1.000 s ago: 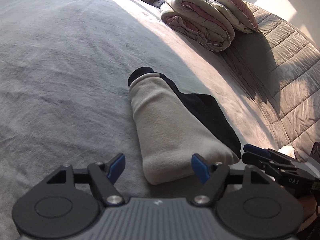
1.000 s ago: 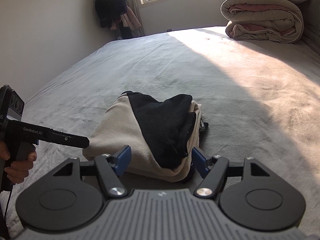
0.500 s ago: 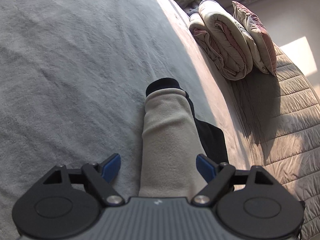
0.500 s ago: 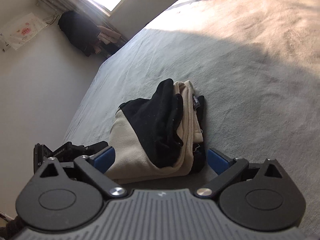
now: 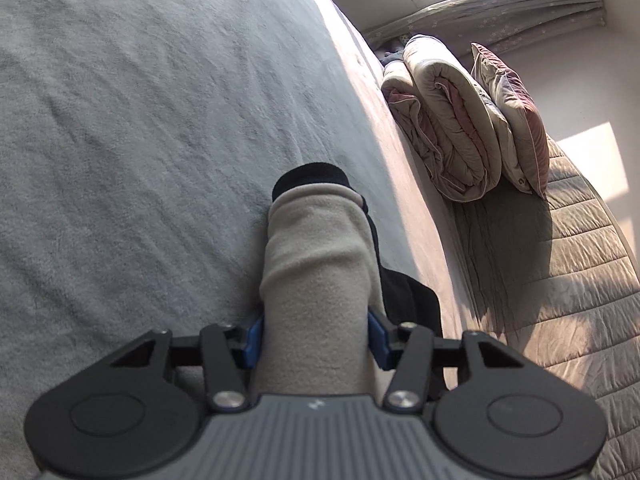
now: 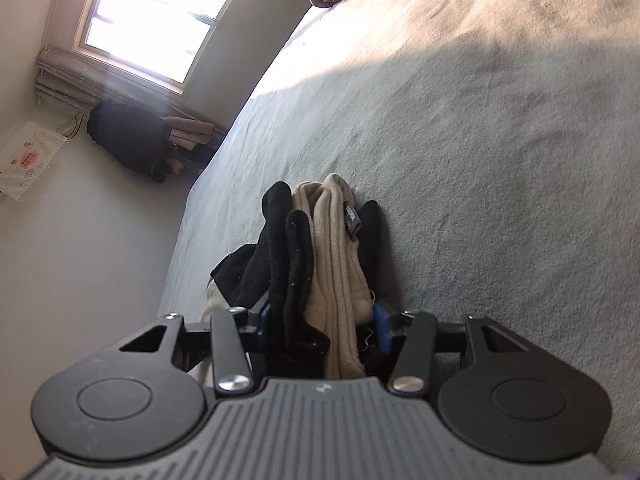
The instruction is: Fold clothes
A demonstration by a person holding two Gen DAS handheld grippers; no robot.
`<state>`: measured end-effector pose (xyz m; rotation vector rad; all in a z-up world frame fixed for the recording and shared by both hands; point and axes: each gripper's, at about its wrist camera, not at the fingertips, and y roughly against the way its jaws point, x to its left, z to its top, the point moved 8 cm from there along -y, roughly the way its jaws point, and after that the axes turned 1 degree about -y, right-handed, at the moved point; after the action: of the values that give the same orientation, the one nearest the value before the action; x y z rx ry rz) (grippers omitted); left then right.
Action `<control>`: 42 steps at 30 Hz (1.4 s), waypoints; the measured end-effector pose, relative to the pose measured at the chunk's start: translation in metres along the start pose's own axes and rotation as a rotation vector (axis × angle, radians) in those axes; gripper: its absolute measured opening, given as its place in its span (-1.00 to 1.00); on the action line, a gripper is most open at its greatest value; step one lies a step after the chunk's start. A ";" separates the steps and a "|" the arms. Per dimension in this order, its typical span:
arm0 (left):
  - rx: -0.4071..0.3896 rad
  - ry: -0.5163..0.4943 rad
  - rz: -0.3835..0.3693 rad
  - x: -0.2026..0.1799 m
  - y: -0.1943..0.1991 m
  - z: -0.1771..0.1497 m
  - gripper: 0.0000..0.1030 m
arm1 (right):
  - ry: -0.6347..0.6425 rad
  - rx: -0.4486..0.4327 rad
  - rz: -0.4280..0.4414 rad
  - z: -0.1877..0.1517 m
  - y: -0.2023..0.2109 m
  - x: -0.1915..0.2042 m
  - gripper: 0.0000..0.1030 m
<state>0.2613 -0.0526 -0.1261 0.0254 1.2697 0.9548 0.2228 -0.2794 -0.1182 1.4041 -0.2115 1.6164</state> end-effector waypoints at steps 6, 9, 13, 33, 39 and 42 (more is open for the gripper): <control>-0.047 -0.030 -0.045 -0.033 -0.006 0.002 -0.24 | -0.012 -0.031 0.075 0.026 0.021 0.007 -0.15; -0.059 -0.053 -0.072 -0.062 -0.024 0.003 -0.24 | 0.006 -0.073 0.090 0.051 0.041 0.012 -0.15; -0.052 -0.078 -0.119 -0.107 -0.062 -0.003 -0.24 | 0.042 -0.134 0.087 0.093 0.073 0.005 -0.15; 0.101 -0.232 -0.193 -0.223 -0.243 -0.091 -0.22 | 0.128 -0.395 -0.117 0.223 0.181 -0.108 -0.15; 0.064 -0.320 -0.129 -0.222 -0.237 -0.094 -0.01 | 0.119 -0.387 -0.199 0.211 0.185 -0.139 -0.01; -0.032 -0.419 -0.096 -0.235 -0.223 -0.082 0.03 | 0.200 -0.428 -0.242 0.213 0.195 -0.122 0.06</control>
<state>0.3302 -0.3767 -0.0815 0.1325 0.8613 0.8340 0.2114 -0.5886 -0.0677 0.8993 -0.2428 1.3982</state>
